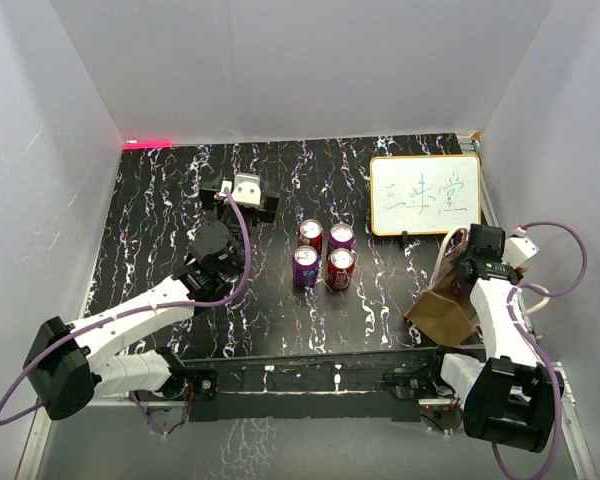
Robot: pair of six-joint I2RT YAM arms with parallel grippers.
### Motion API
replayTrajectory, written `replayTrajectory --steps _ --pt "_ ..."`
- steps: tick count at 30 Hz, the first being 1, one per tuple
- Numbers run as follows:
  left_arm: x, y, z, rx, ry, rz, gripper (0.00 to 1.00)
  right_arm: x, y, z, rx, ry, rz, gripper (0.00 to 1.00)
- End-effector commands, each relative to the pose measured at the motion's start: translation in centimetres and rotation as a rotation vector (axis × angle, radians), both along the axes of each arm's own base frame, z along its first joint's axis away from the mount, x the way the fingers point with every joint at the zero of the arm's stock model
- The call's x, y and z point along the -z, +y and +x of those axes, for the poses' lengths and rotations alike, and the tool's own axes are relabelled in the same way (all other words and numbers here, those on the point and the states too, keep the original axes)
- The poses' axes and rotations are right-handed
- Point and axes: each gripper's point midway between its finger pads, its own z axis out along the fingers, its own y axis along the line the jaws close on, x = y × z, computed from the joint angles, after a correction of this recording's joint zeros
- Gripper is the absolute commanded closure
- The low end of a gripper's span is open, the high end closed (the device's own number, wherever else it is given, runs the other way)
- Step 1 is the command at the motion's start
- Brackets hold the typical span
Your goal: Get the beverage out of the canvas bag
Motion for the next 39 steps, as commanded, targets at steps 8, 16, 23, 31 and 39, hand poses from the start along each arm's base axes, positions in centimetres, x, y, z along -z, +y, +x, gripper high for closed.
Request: replayTrajectory --steps 8,16,23,31,39 --pt "-1.3 -0.1 -0.4 0.019 -0.029 -0.046 0.03 -4.8 4.2 5.4 -0.347 -0.19 0.105 0.92" --pt "-1.1 -0.2 -0.4 0.026 -0.024 -0.046 0.03 -7.7 5.5 5.1 -0.412 -0.217 0.128 0.92" --pt "-1.3 -0.2 -0.4 0.027 -0.025 -0.049 0.03 -10.7 5.1 5.3 -0.409 -0.296 0.076 0.92" --pt "-1.1 -0.3 -0.4 0.029 -0.02 -0.051 0.03 -14.5 4.0 5.7 -0.366 -0.343 0.021 0.92" --pt "-1.2 -0.4 -0.4 0.034 -0.02 -0.058 0.03 -20.3 3.2 4.8 -0.308 -0.413 -0.053 0.92"
